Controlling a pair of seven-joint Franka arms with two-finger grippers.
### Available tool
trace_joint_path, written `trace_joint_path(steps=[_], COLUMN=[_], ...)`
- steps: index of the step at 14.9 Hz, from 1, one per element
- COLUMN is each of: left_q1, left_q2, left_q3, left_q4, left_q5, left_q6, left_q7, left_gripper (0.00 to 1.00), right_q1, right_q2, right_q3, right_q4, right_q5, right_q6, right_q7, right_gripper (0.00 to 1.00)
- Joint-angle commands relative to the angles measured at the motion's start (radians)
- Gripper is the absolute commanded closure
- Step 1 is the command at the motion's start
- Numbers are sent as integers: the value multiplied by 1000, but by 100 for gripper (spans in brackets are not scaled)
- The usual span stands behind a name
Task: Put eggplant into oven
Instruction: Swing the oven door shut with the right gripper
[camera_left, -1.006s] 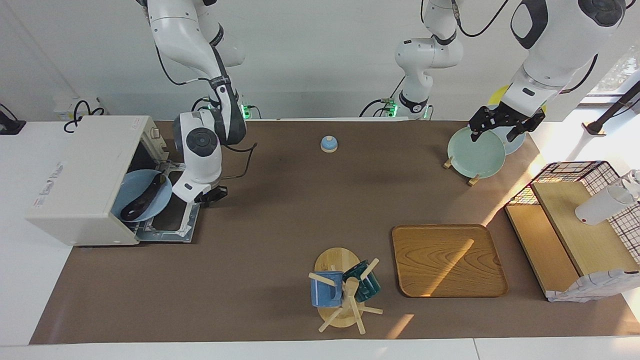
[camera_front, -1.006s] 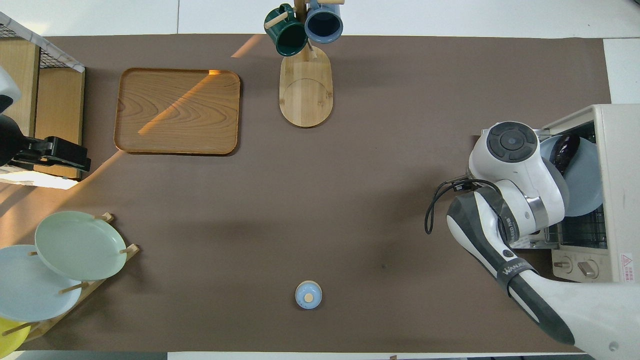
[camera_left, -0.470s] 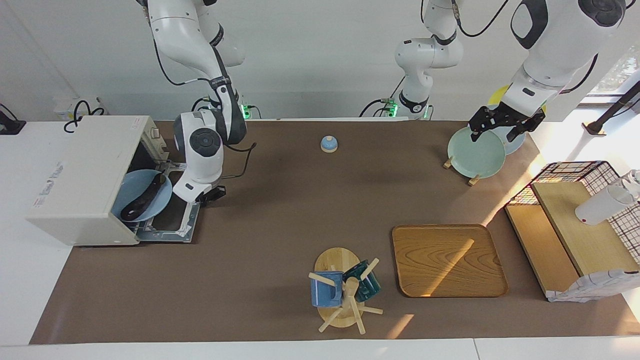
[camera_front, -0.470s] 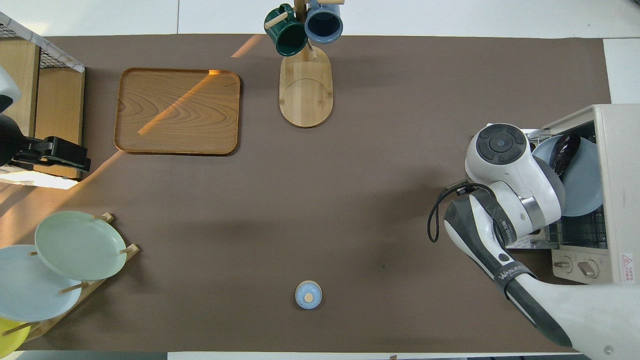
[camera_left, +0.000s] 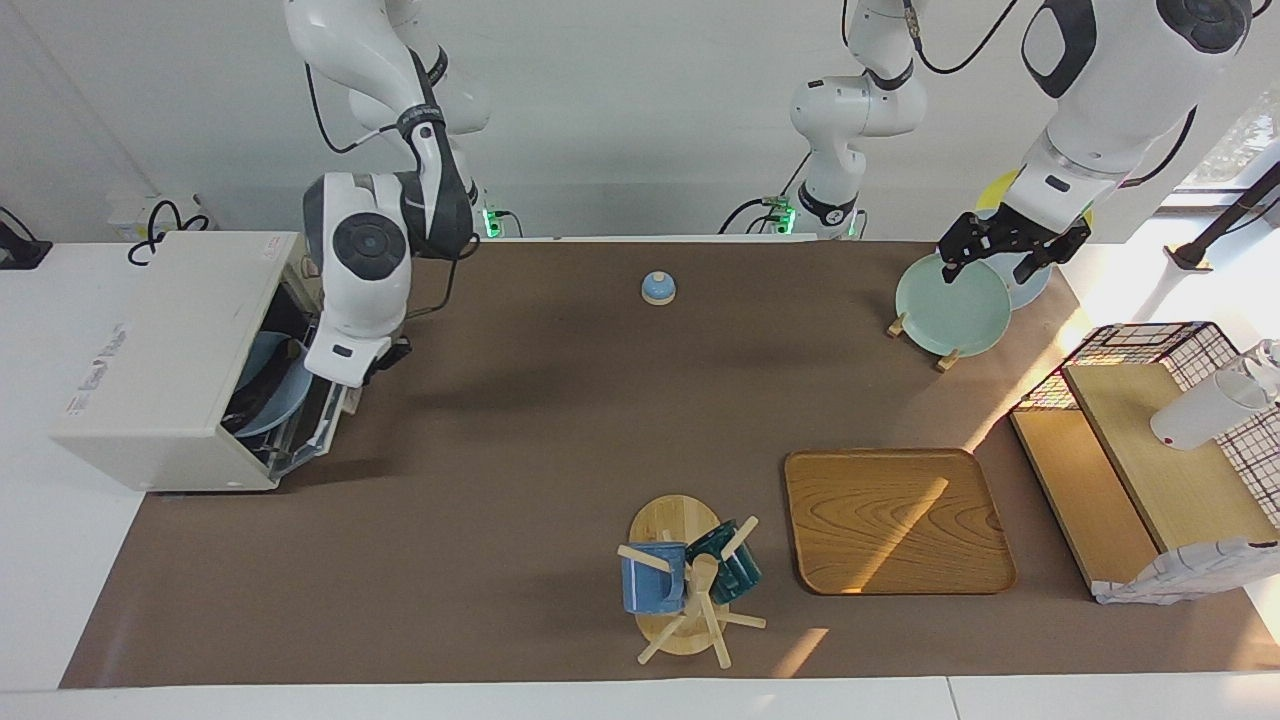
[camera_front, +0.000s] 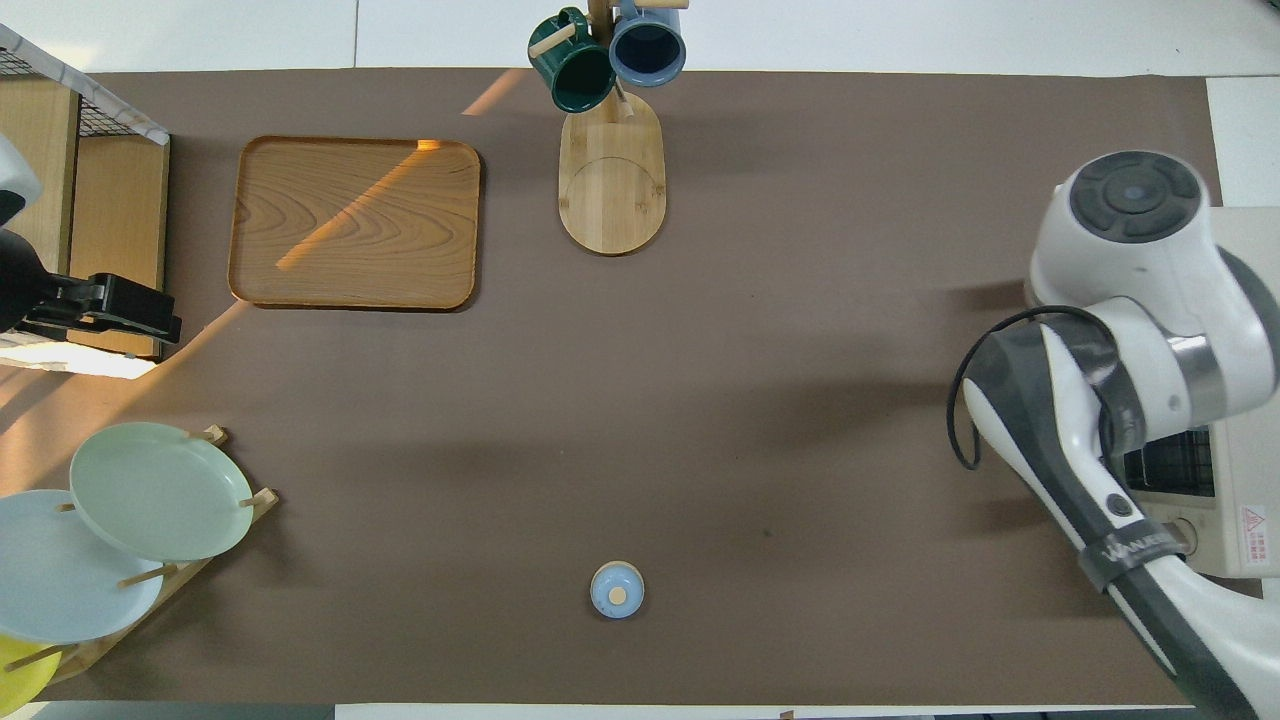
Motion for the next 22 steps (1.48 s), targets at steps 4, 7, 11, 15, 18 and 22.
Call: trace_joint_path(steps=[4, 7, 11, 15, 18, 22], left_q1=[12, 12, 12, 12, 12, 12], left_q2=[-5, -5, -5, -5, -5, -5], left_q3=[-11, -11, -11, -11, -11, -11], left_q4=[4, 4, 4, 4, 4, 4], left_q5=[21, 21, 21, 21, 21, 21], left_q6=[-5, -5, -6, -6, -6, -6], left_q7=[3, 4, 4, 4, 4, 4], left_gripper=[0, 0, 0, 0, 0, 0], right_q1=[-141, -140, -129, -133, -126, -101], right_q2=[-11, -40, -59, -62, -50, -43], right_q3=[-18, -22, -13, -13, -10, -19], right_q4=[9, 137, 297, 320, 339, 336], right_q5=[-47, 212, 283, 363, 366, 380], right_q6=[33, -102, -236, -245, -291, -279], right_q7=[-146, -120, -114, -26, 28, 103], right_gripper=[100, 98, 50, 0, 0, 0])
